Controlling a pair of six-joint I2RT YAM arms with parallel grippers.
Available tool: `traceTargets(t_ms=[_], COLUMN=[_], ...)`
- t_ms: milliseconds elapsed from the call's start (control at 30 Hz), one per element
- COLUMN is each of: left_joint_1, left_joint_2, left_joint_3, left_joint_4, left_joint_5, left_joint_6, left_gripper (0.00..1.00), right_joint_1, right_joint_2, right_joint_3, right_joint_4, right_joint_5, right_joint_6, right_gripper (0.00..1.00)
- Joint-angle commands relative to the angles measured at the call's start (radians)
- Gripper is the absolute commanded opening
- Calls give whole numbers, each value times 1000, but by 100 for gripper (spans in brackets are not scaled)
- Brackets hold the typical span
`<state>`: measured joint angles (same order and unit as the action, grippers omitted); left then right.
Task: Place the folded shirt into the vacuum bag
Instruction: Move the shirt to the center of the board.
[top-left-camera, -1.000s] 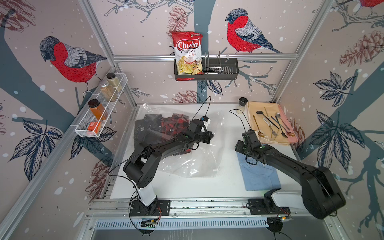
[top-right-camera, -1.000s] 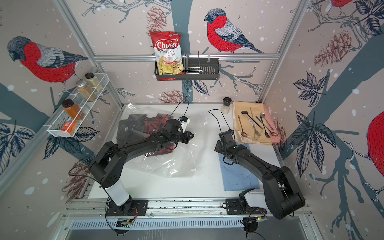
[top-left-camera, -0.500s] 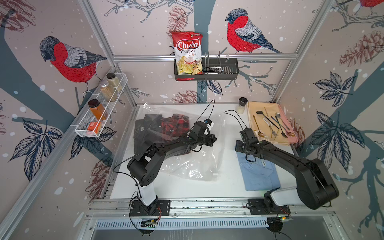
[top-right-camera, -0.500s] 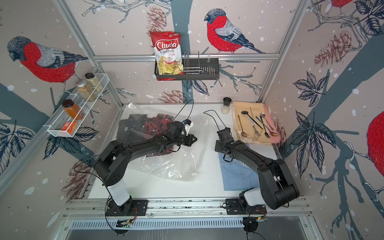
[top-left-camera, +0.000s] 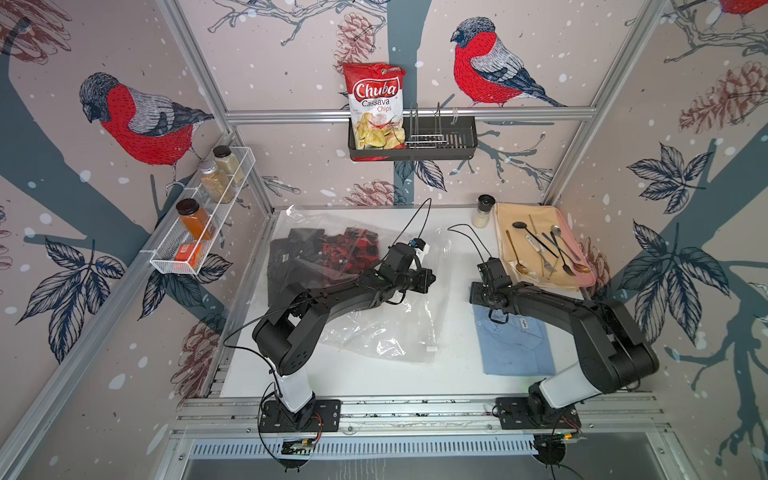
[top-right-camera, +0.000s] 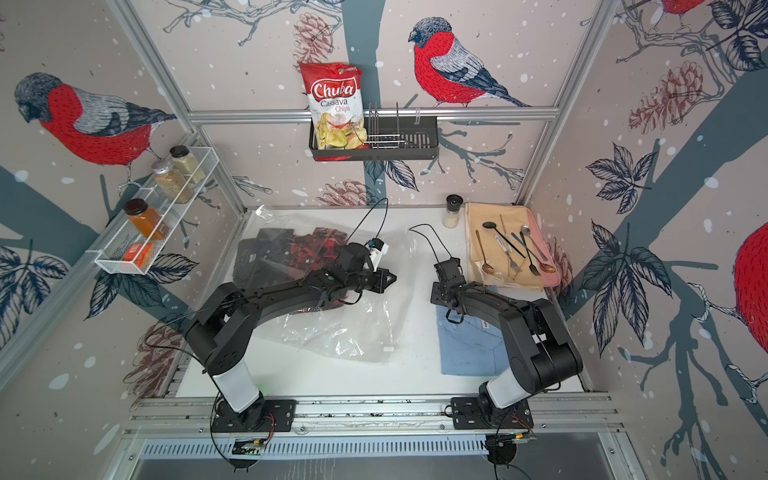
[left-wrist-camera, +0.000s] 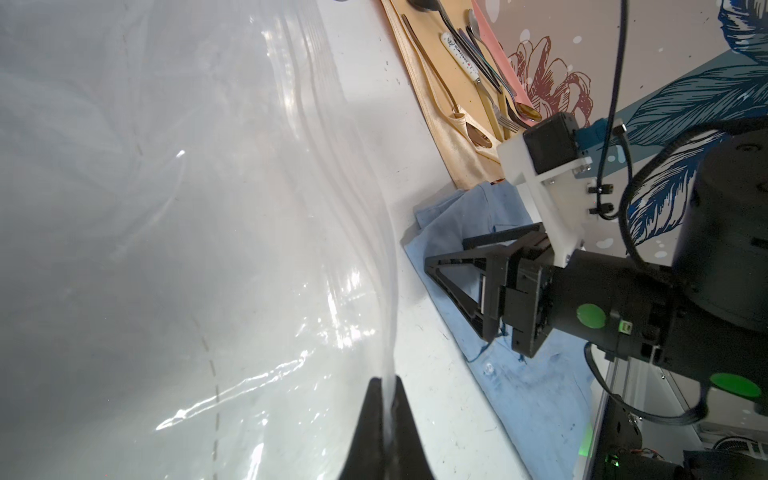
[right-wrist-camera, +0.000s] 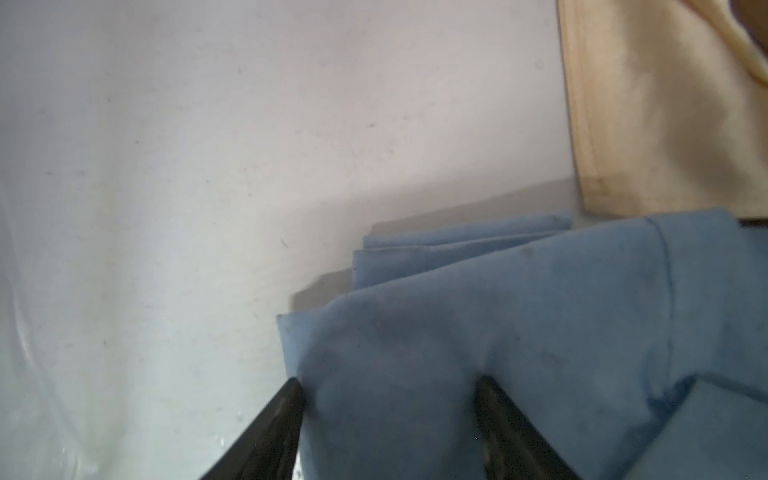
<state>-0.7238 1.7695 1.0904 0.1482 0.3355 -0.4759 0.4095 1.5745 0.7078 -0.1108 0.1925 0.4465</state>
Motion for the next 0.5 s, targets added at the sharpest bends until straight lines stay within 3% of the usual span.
traceTargets(t_ms=[0, 167, 300, 467], left_joint_1=[-3, -3, -5, -4], left_joint_2=[-6, 4, 8, -12], left_joint_3=[-4, -5, -6, -22], left_joint_4=[41, 47, 45, 30], left_joint_5=[5, 6, 9, -24], left_joint_6=[-12, -15, -16, -4], left_gripper=[0, 0, 0, 0], right_joint_1=[24, 65, 81, 105], right_joint_2=[32, 64, 103, 38], right_joint_3=[-8, 13, 28, 64], right_joint_4=[-72, -69, -79, -143], right_joint_5=[-118, -129, -120, -47], right_joint_6=[39, 61, 71, 83], right_gripper=[63, 52, 61, 65])
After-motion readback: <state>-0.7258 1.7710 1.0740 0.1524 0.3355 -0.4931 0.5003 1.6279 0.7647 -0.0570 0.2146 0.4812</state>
